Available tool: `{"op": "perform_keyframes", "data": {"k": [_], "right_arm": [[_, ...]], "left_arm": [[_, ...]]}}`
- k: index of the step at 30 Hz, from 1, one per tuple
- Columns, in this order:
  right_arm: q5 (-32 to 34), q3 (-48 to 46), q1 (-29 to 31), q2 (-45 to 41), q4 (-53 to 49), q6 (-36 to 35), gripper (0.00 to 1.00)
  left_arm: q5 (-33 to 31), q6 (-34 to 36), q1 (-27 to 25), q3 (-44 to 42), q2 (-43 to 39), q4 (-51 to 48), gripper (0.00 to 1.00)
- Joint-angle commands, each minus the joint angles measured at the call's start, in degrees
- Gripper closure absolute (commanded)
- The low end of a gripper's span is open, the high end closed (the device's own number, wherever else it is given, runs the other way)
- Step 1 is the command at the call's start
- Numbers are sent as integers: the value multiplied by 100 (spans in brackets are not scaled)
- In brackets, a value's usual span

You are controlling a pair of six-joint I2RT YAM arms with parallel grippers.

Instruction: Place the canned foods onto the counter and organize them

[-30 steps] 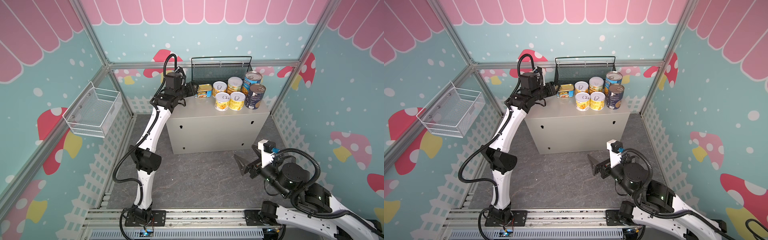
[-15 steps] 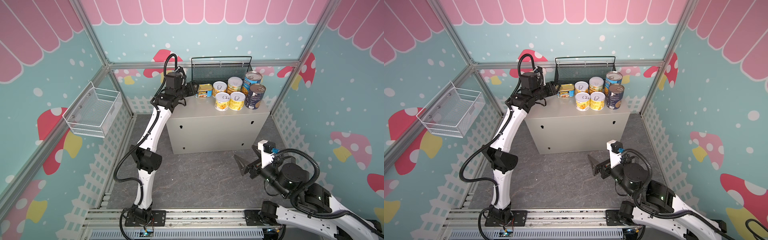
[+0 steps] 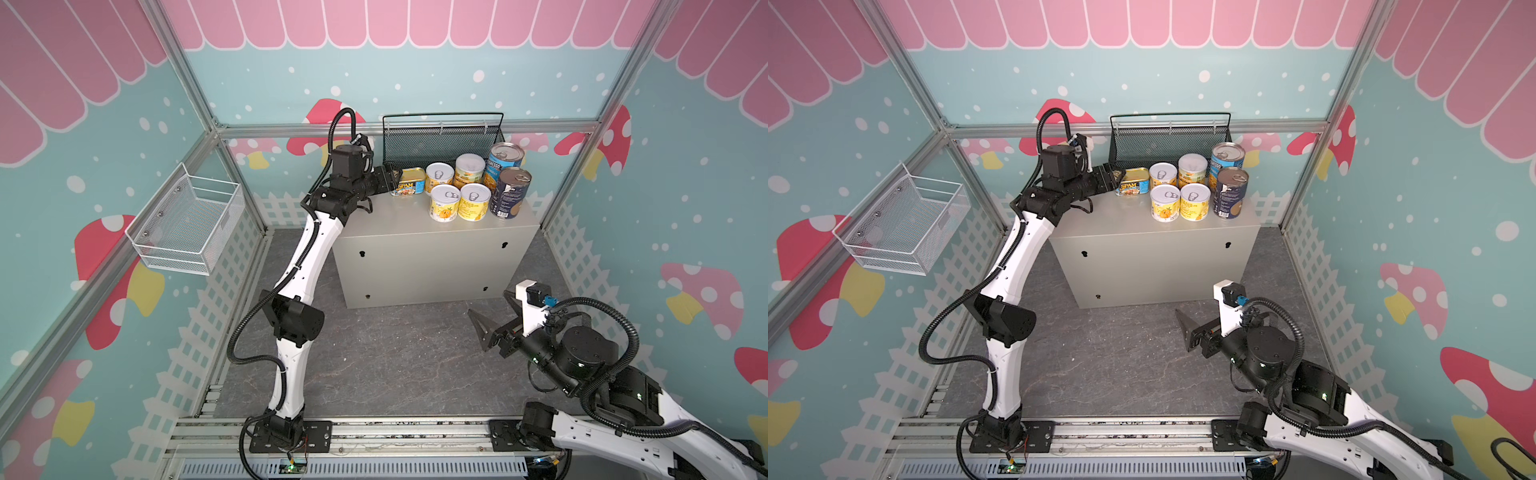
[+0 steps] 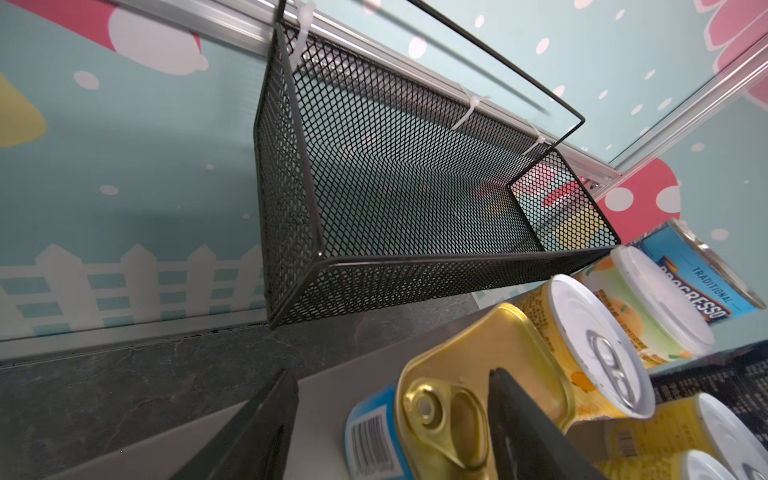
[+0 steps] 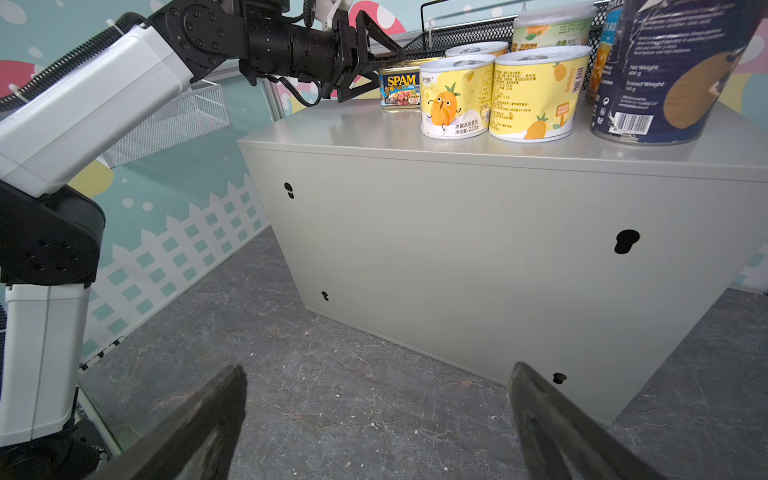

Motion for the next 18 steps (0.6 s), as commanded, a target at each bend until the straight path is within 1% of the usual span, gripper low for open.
{"op": "perform_keyframes", "data": {"k": [1, 6, 15, 18], "right_arm": [[74, -52, -3, 20, 11, 70, 1], [74, -43, -1, 51, 20, 70, 1], [64, -7, -2, 163, 41, 43, 1], [55, -12, -1, 180, 63, 43, 0]], "left_arm": [[93, 89, -36, 60, -98, -115, 26], [141, 133, -17, 33, -192, -175, 25], [330, 231, -32, 1, -285, -358, 22], [264, 289, -73, -82, -347, -391, 21]]}}
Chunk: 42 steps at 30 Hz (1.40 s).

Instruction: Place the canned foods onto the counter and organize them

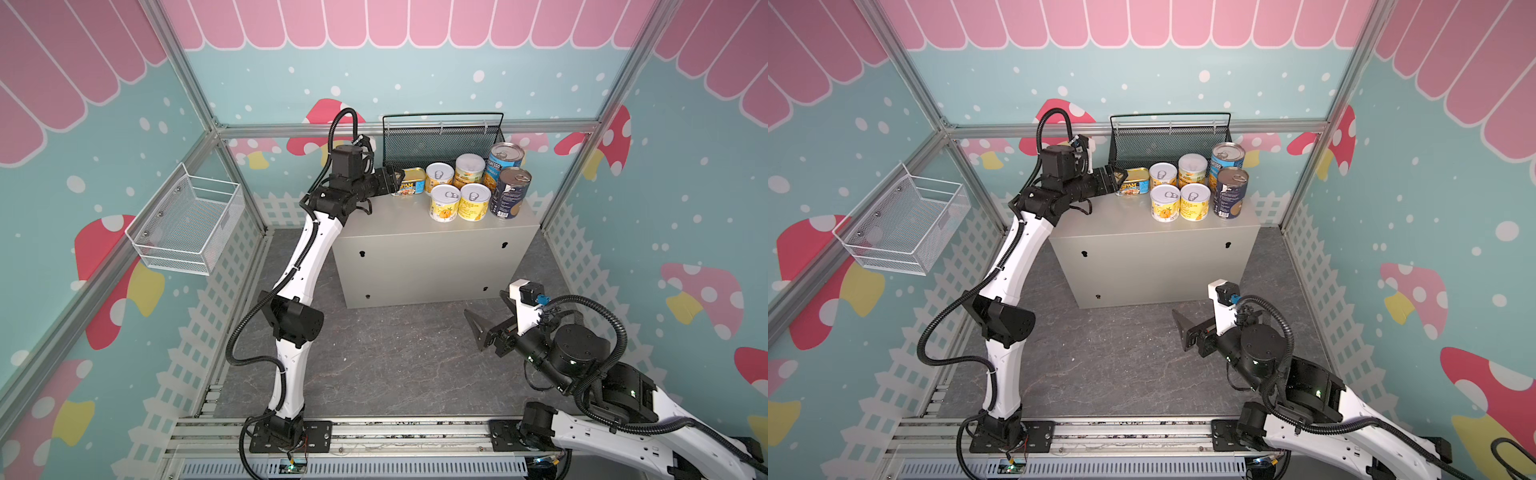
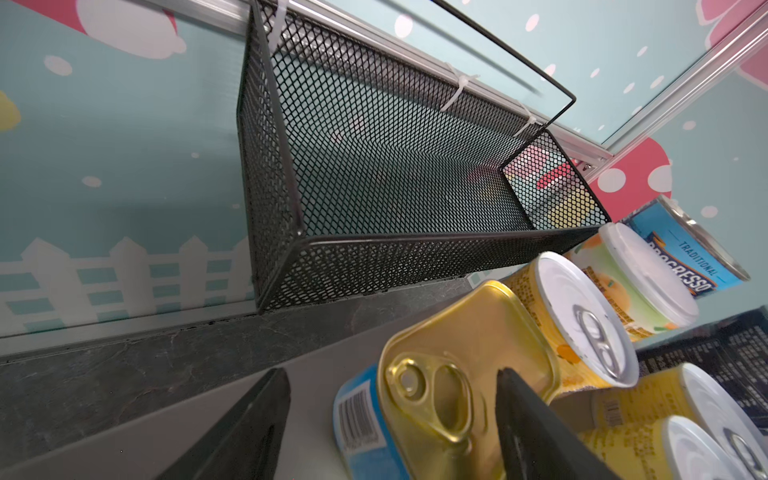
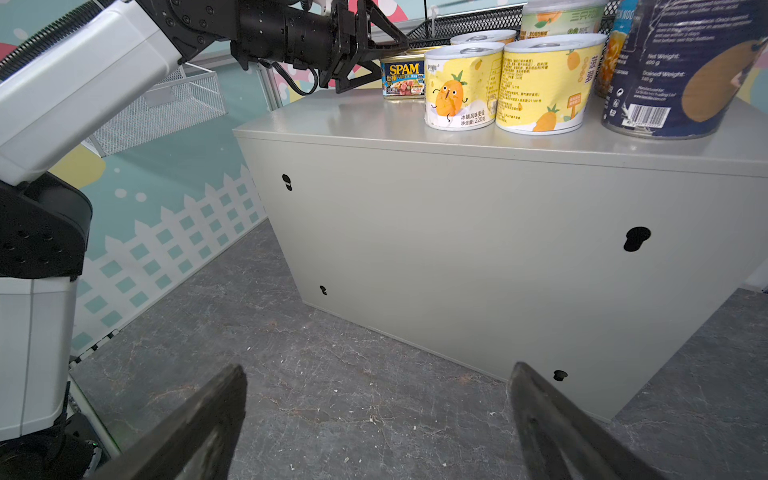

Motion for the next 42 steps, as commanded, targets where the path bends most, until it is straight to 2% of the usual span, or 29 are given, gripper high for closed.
{"op": "perform_keyframes", "data": {"k": [1, 19, 31, 42], "right_arm": [[52, -16, 2, 12, 61, 43, 1], [18, 27, -2, 29, 70, 18, 1], [1, 36, 0, 74, 105, -1, 0], [17, -49, 1, -12, 114, 17, 1]], "left_arm": [[62, 153, -58, -89, -273, -159, 20], [-800, 297, -66, 16, -386, -785, 20], [-231, 337, -91, 209, -265, -761, 20], [-104, 350, -184, 228, -248, -645, 20]]}}
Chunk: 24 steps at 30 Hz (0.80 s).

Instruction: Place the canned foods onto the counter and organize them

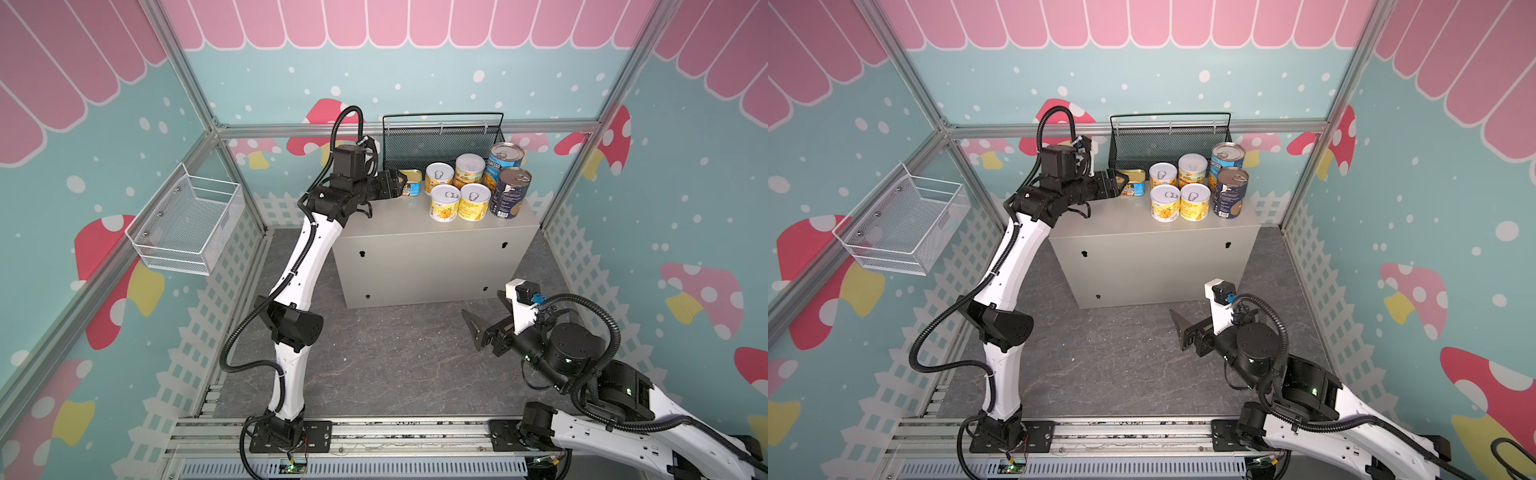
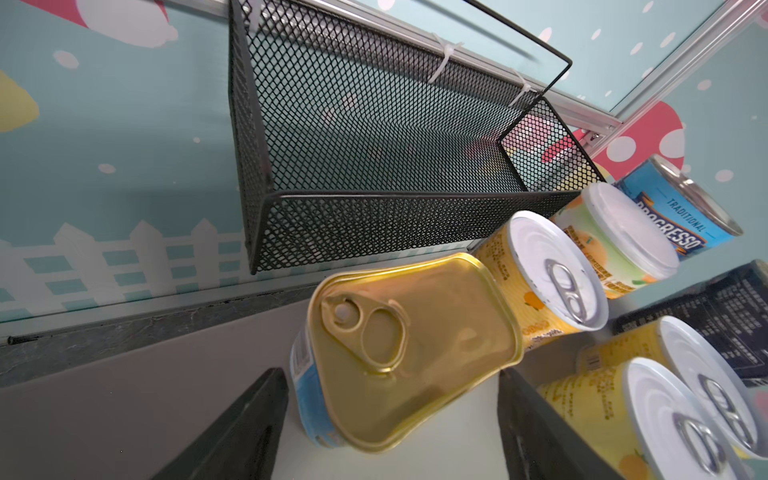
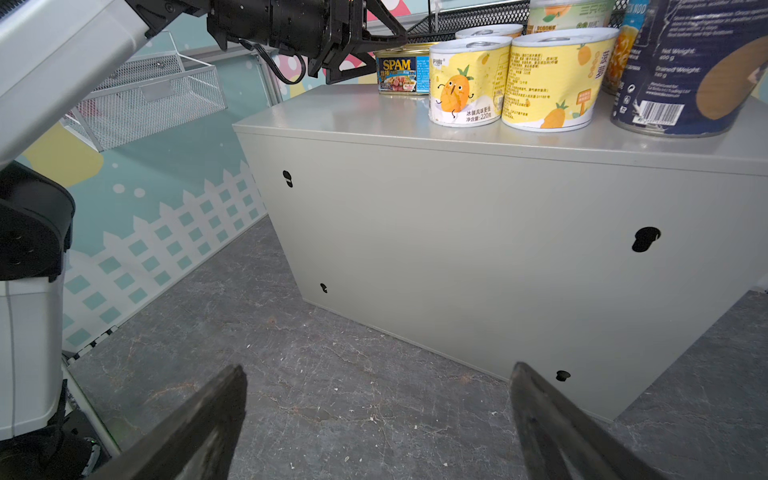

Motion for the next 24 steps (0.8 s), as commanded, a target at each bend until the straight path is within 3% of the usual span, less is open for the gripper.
{"op": "perform_keyframes", "data": {"k": [1, 12, 24], "right_arm": [[40, -52, -3, -97, 69, 28, 1], [19, -102, -3, -131, 68, 54, 1], [41, -147, -2, -216, 69, 72, 1]], "left_arm": [[150, 52, -1, 150, -31, -20, 19], [613, -119, 0, 155, -4, 154, 19], [621, -172, -29, 121, -18, 224, 19]]}}
